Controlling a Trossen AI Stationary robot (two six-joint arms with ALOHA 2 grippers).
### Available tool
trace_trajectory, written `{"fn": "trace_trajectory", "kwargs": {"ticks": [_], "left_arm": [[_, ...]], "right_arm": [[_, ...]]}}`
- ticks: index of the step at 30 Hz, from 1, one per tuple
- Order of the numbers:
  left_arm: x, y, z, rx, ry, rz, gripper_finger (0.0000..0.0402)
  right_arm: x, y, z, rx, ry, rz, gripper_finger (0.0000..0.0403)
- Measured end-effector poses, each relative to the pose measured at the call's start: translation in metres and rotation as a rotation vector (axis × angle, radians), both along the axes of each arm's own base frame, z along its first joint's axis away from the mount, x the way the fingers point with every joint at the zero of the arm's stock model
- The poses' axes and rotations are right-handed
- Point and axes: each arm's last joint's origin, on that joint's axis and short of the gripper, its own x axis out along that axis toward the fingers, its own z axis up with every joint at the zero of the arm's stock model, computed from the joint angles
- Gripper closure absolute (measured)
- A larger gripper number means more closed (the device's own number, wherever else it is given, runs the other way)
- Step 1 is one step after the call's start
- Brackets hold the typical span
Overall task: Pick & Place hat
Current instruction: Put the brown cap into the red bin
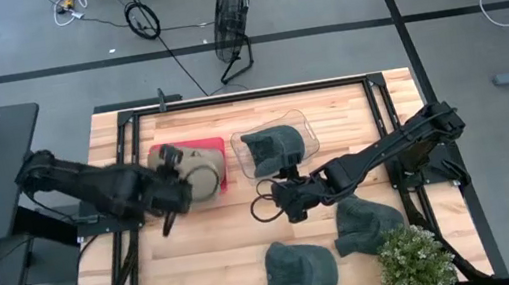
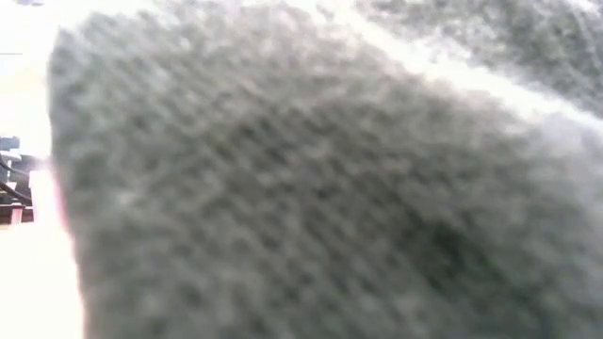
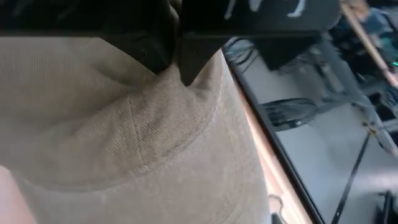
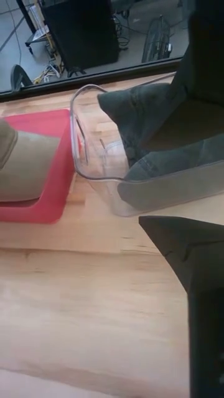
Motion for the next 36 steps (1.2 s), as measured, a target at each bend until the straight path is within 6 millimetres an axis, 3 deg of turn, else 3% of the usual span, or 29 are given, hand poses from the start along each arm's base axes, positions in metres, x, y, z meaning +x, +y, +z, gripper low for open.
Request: {"fn": "trace_trajectory", "kwargs": {"ticks": [8, 13, 17, 22, 28, 36], "left_arm": [[0.011, 0.057, -0.001, 0.014, 0.128, 0.039, 0.0395], [0.02, 0.087, -0.007, -0.095, 0.067, 0.055, 0.0396], [0.021, 0.106, -0.032, -0.105, 0.144, -0.037, 0.0397], [0.016, 0.123, -0.073, -0.13, 0.165, -0.008, 0.0396], [0.007, 0.132, -0.123, -0.184, 0.137, -0.027, 0.0394], [0.001, 0.134, -0.158, -0.187, -0.013, 0.097, 0.039]], "right_arm": [[0.002, -0.005, 0.0, 0.001, -0.003, -0.016, 0.022], [0.003, -0.009, 0.0, 0.001, -0.003, -0.027, 0.022], [0.003, -0.01, 0.0, 0.001, -0.003, -0.028, 0.022], [0.003, -0.01, 0.0, 0.001, -0.003, -0.028, 0.022], [0.003, -0.01, 0.0, 0.001, -0.003, -0.028, 0.022], [0.004, -0.009, 0.001, 0.016, -0.021, -0.041, 0.022]]}}
